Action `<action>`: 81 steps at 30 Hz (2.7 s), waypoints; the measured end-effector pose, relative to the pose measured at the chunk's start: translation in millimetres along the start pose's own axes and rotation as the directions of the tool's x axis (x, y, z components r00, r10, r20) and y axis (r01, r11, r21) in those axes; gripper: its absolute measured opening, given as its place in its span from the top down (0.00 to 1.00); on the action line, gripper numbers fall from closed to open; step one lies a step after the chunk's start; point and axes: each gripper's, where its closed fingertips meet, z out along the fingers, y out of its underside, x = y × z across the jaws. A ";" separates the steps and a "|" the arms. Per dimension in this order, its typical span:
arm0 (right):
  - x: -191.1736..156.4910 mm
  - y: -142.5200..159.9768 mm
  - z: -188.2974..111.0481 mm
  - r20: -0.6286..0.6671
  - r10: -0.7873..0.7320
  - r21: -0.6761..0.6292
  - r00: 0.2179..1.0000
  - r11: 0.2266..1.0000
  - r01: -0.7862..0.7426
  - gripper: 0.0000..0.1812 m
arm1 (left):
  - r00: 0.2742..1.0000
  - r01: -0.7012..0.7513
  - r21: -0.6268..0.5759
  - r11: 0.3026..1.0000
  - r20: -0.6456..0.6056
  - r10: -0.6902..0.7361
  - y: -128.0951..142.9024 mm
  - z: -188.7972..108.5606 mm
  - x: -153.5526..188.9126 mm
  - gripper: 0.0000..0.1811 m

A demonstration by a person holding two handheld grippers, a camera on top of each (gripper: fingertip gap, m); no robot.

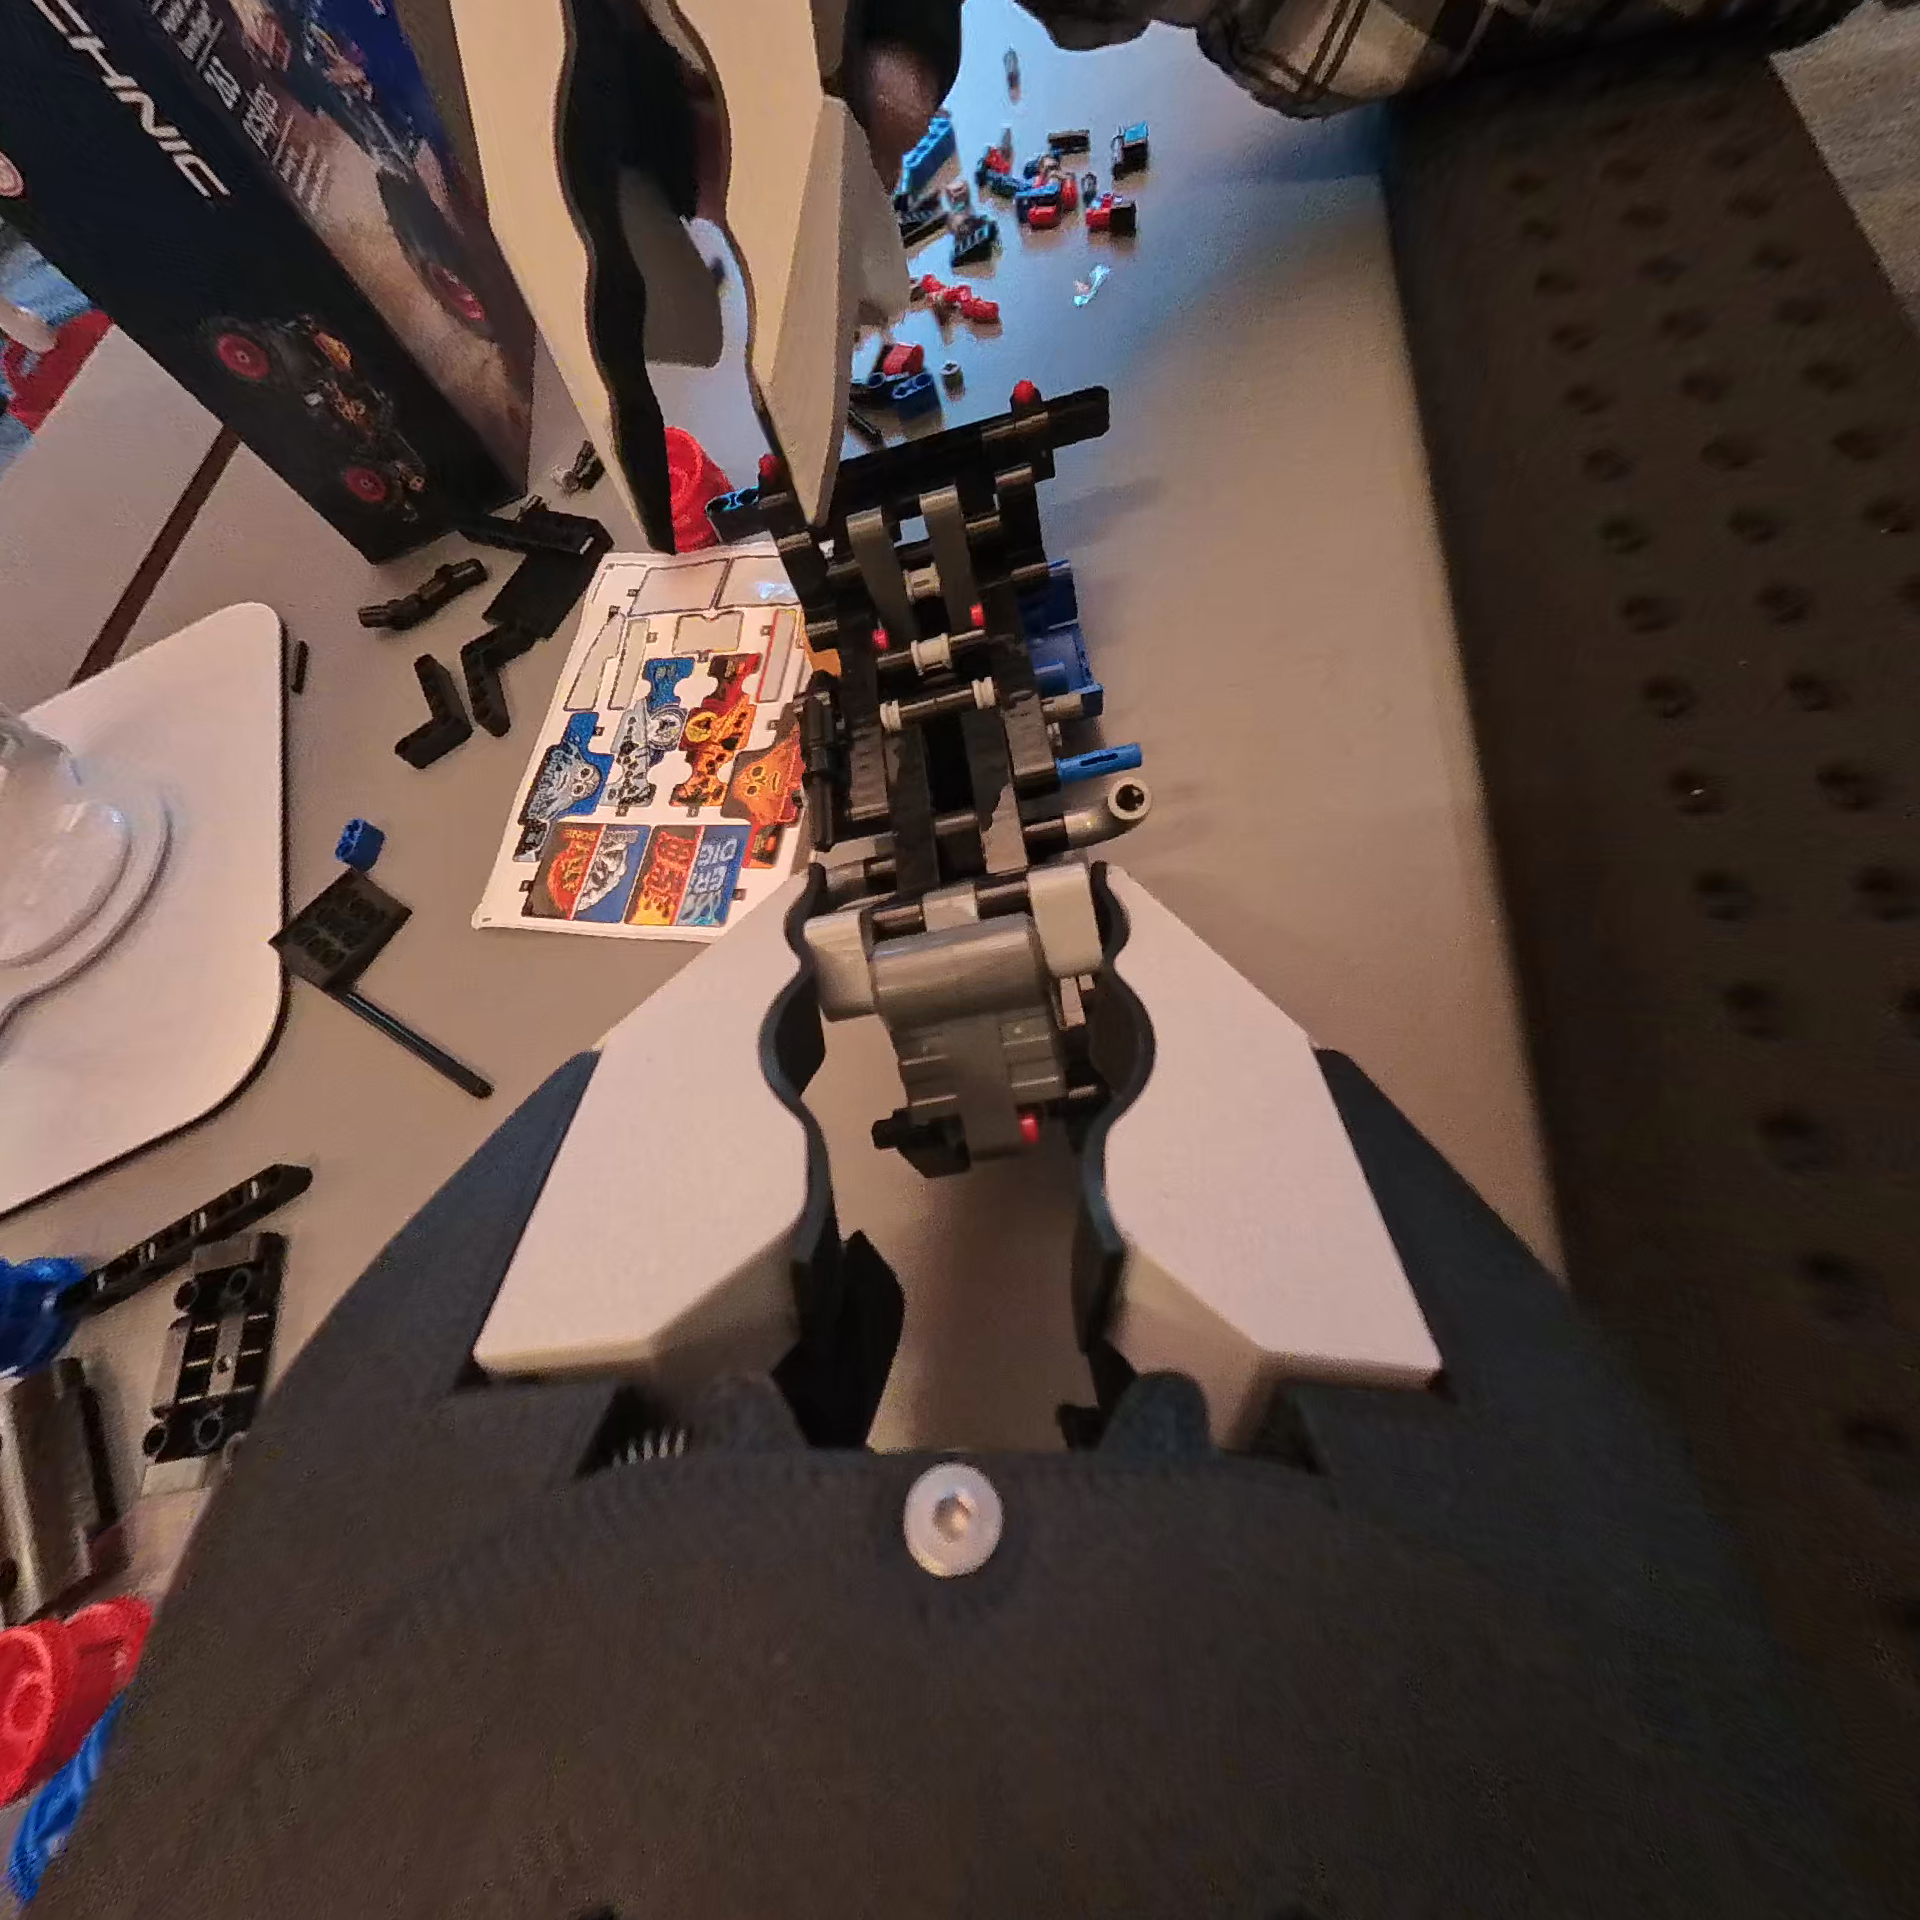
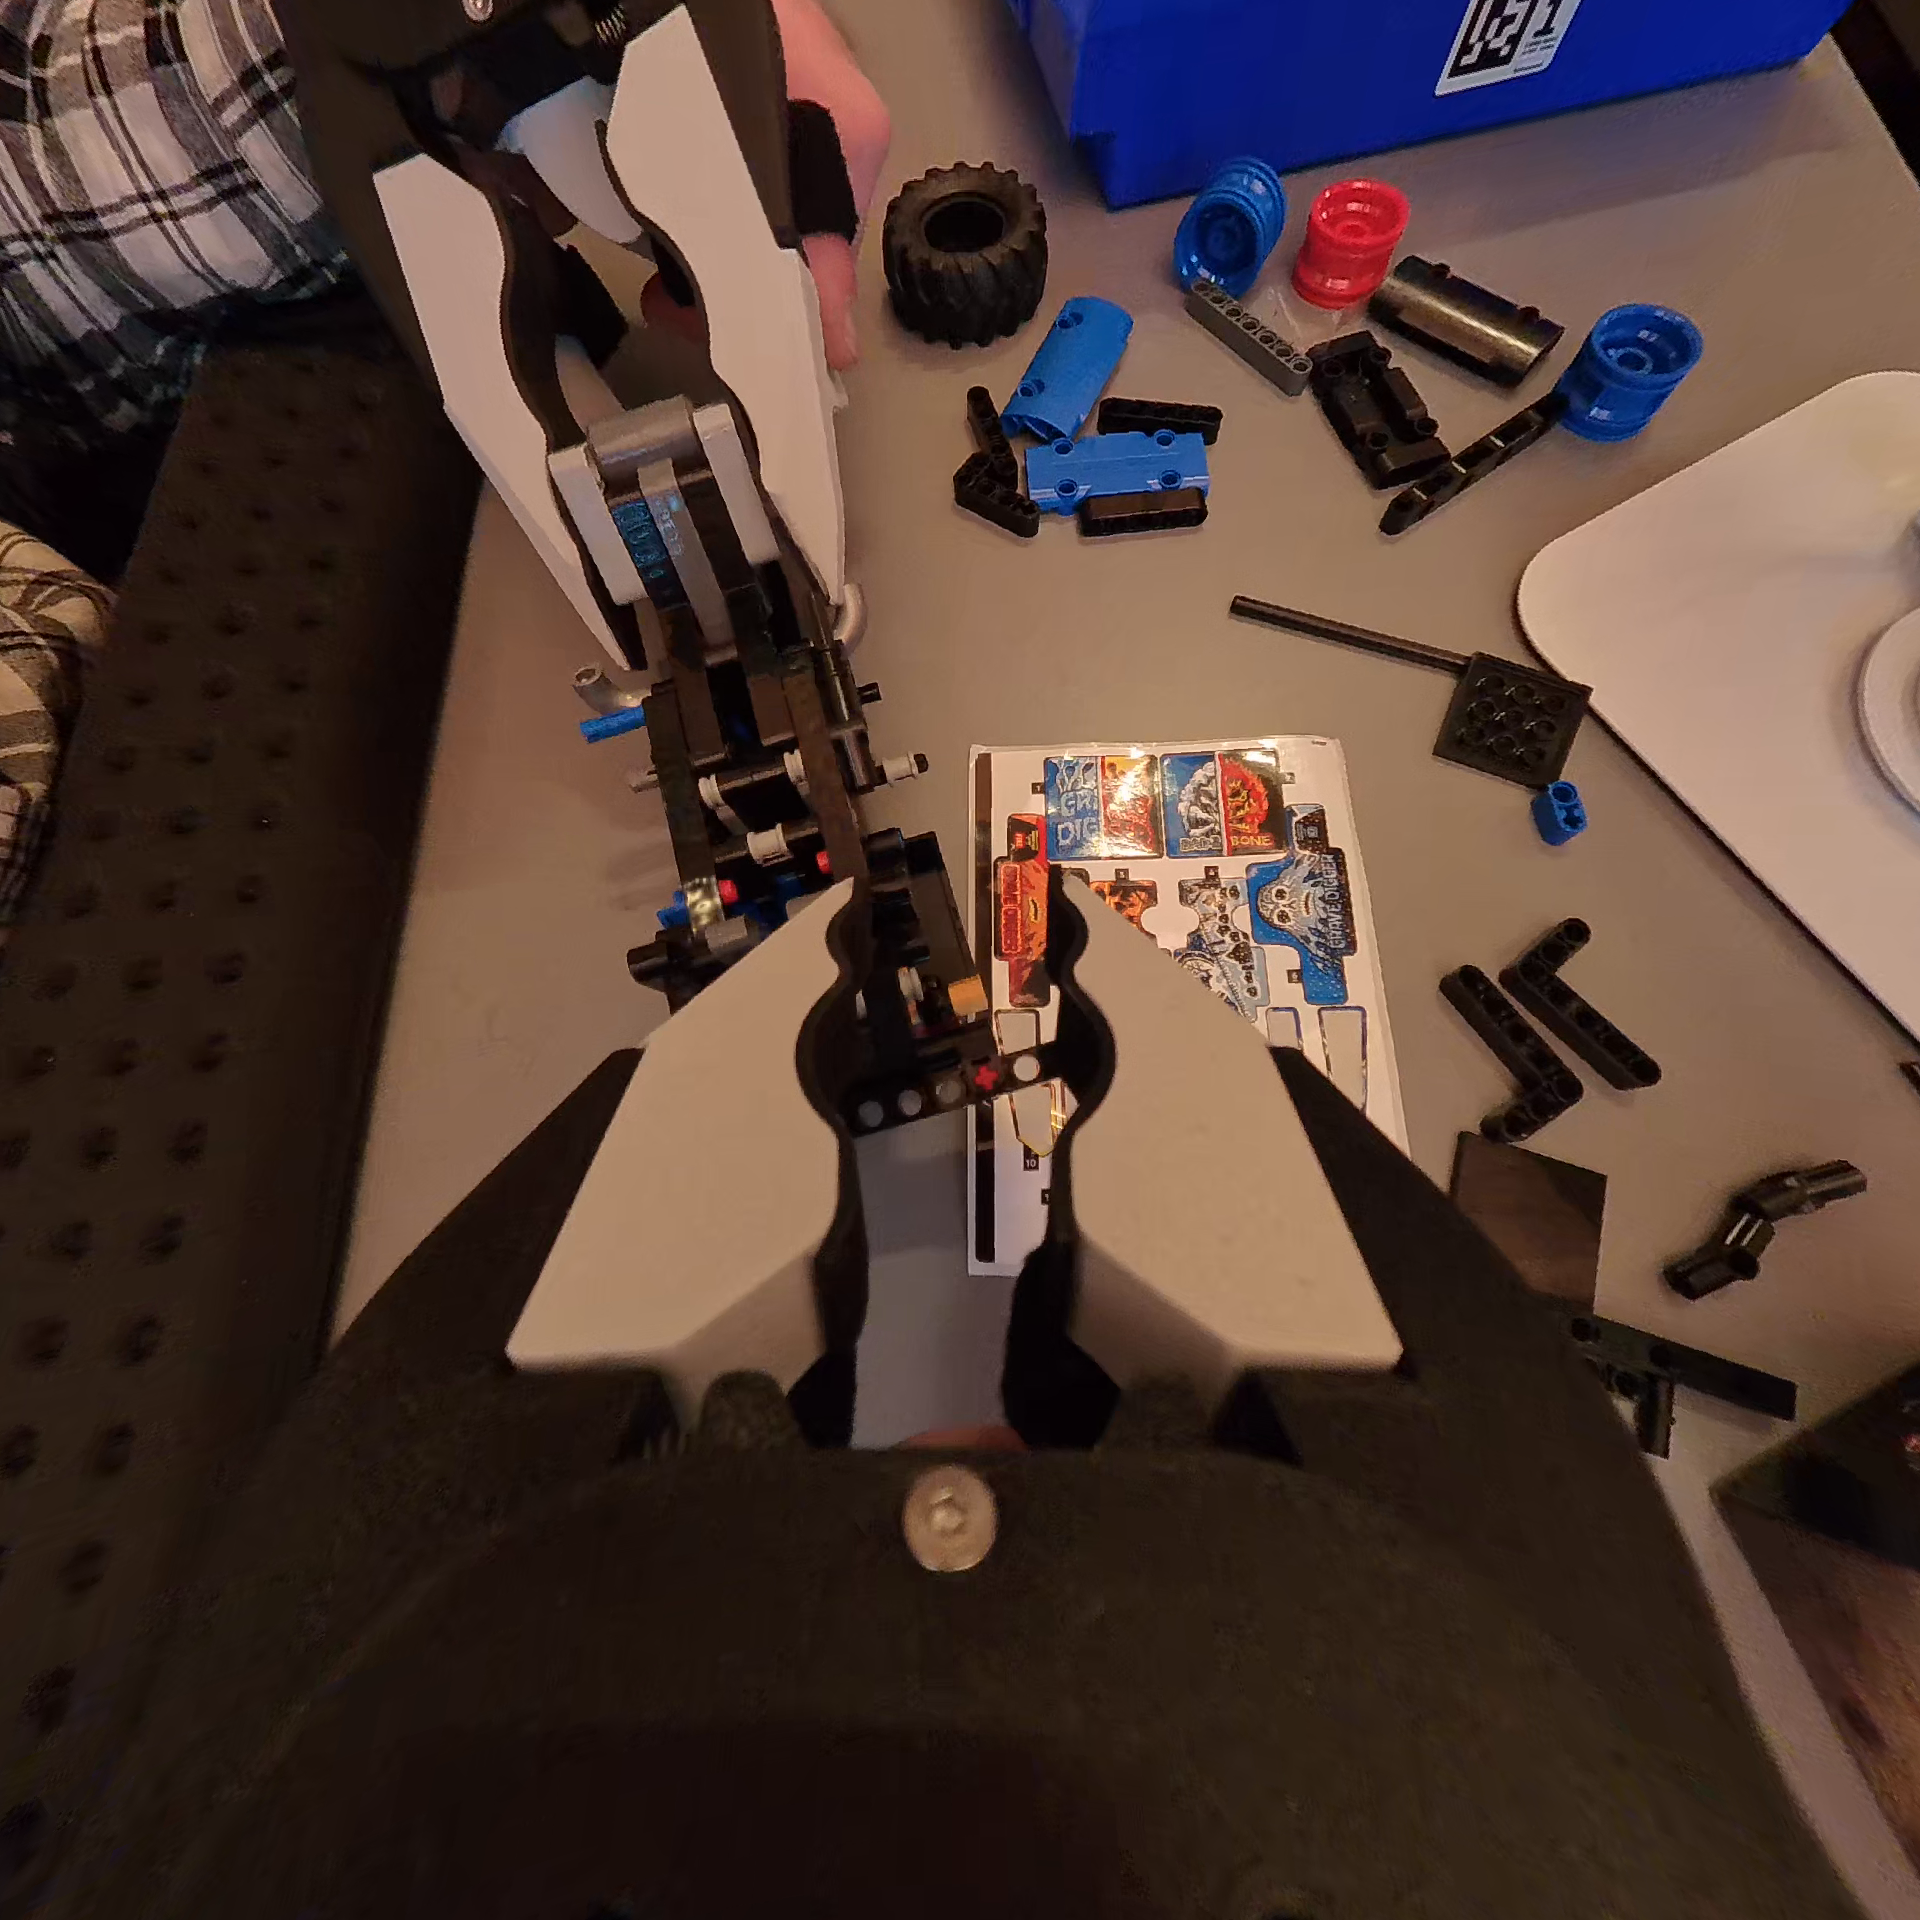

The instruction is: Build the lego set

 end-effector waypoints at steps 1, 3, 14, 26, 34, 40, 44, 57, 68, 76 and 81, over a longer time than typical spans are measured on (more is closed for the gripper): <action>0.1 -0.1 -0.3 -0.001 0.000 0.000 1.000 1.000 0.000 0.83 | 1.000 -0.006 -0.002 1.000 0.004 0.006 0.0 0.1 0.0 0.74; 0.1 -0.1 -0.8 -0.002 -0.001 0.001 1.000 1.000 0.001 0.83 | 1.000 -0.015 -0.005 1.000 0.010 0.015 -0.1 0.2 -0.2 0.74; -0.3 0.4 -2.3 0.001 -0.001 0.001 1.000 1.000 0.001 0.82 | 0.984 -0.126 -0.101 0.987 0.113 0.138 3.1 0.4 -4.0 0.72; -0.6 2.6 0.0 0.009 0.004 -0.005 1.000 1.000 -0.004 0.83 | 0.990 -0.098 -0.082 0.992 0.097 0.105 4.3 0.6 -4.1 0.70; -0.9 5.7 3.8 0.018 0.008 -0.015 1.000 1.000 -0.008 0.84 | 0.998 -0.034 -0.050 0.998 0.058 0.037 7.1 -2.3 -4.2 0.67; -1.7 5.9 4.6 0.022 0.007 -0.017 1.000 1.000 -0.007 0.84 | 0.999 0.010 -0.004 1.000 0.038 -0.010 4.6 -9.1 -5.7 0.69; -2.6 6.2 5.6 0.028 0.007 -0.018 1.000 1.000 -0.006 0.84 | 0.999 0.029 0.008 1.000 0.032 -0.029 4.2 -9.9 -7.0 0.70; -2.0 7.2 8.1 0.041 0.019 -0.007 0.999 1.000 -0.019 0.83 | 0.998 0.059 0.025 0.998 0.000 -0.059 0.7 -11.3 -3.8 0.70; -0.2 9.1 8.7 0.059 0.041 0.006 0.997 0.999 -0.042 0.82 | 0.990 0.139 0.042 0.989 -0.025 -0.138 0.9 -12.6 -4.9 0.68; -2.6 9.3 8.8 0.071 0.043 0.001 0.997 0.999 -0.043 0.84 | 0.995 0.100 0.014 0.995 -0.028 -0.099 4.5 -9.0 -1.0 0.75; -6.6 8.7 6.7 0.062 0.027 -0.006 0.998 1.000 -0.027 0.84 | 1.000 0.006 -0.038 0.999 0.027 -0.005 4.7 -9.1 -1.4 0.76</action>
